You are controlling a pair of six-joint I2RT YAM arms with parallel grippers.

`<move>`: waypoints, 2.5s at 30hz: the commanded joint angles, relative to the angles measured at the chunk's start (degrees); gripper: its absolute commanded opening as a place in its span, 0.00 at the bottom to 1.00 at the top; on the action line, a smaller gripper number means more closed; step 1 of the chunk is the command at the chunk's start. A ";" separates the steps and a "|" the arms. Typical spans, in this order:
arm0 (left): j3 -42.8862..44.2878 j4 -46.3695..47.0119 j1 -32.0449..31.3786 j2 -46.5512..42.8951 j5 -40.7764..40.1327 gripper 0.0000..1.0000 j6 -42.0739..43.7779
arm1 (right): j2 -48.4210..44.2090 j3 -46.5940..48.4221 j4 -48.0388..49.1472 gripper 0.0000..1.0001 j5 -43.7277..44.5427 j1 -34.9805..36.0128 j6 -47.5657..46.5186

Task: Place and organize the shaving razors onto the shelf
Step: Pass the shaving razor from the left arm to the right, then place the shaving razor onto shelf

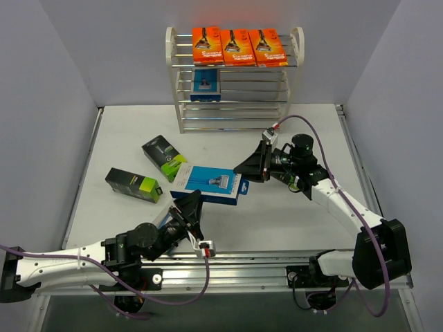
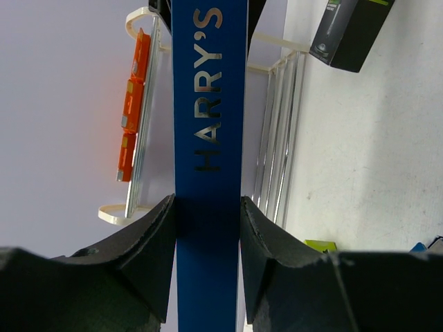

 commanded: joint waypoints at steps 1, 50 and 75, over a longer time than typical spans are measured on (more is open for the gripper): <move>0.17 4.02 -0.32 -0.90 0.17 0.02 0.51 | -2.13 -0.34 6.51 0.33 -2.99 0.71 2.91; 7.28 -6.09 0.21 -1.96 1.32 0.94 -21.97 | -4.41 -12.91 26.39 0.00 7.20 -4.04 20.07; 28.12 -26.57 2.40 11.05 -11.88 0.96 -90.87 | -18.20 -14.75 11.53 0.00 28.20 -11.69 16.29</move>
